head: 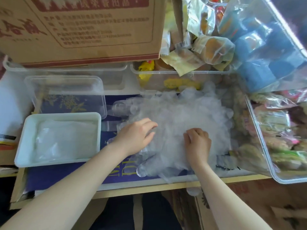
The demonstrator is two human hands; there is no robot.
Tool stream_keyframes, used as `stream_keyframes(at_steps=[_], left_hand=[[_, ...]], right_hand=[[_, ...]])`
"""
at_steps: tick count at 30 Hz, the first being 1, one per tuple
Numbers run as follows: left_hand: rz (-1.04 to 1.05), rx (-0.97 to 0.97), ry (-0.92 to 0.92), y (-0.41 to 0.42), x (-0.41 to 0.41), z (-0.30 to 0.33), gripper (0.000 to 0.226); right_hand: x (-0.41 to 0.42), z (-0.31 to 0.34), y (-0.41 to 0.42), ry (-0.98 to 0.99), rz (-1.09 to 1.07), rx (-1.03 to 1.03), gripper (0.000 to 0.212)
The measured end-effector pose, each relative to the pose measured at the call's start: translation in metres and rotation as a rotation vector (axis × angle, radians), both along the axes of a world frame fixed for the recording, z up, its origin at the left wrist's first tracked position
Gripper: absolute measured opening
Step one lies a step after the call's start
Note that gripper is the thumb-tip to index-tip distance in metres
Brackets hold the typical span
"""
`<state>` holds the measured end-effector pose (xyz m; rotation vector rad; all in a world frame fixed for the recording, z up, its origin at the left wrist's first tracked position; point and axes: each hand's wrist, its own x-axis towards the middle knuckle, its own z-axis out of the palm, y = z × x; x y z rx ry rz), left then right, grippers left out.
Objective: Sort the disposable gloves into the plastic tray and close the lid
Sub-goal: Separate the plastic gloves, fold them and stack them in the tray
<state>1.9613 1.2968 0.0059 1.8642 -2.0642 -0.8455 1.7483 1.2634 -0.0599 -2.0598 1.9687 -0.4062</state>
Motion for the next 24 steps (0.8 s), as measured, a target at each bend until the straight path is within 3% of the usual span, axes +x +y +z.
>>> stream_keyframes(at_steps=[3,6,8,12,15,18,20,23,24], left_hand=[[-0.001,-0.09,0.013,-0.017,-0.015,0.006,0.054],[-0.096,-0.274,-0.119,-0.036,-0.026,0.013,0.062],[-0.102,-0.32,-0.12,-0.042,-0.03,0.017,0.055],[0.024,-0.301,0.111,-0.037,-0.033,0.025,0.031],[0.119,-0.281,0.238,-0.027,-0.027,0.019,0.025],[0.183,-0.244,0.355,-0.019,-0.018,0.016,0.014],[0.275,-0.184,0.471,-0.012,-0.015,0.018,0.013],[0.448,-0.102,0.664,-0.004,-0.012,0.023,0.019],[0.51,-0.09,0.732,-0.002,-0.011,0.025,0.019]], right_hand=[[-0.002,0.018,-0.006,-0.106,0.153,-0.19,0.013],[-0.006,0.04,-0.01,-0.147,0.36,-0.365,0.017],[-0.006,0.052,-0.01,-0.16,0.429,-0.424,0.015],[-0.011,0.053,-0.015,-0.183,0.407,-0.409,0.008],[-0.018,0.042,-0.024,-0.177,0.296,-0.181,0.013],[-0.019,0.038,-0.031,-0.212,0.151,0.134,0.038],[-0.012,0.048,-0.03,-0.485,0.021,0.313,0.05],[0.006,0.065,-0.025,-1.043,-0.066,0.652,0.051],[0.011,0.066,-0.023,-1.1,-0.031,0.719,0.054]])
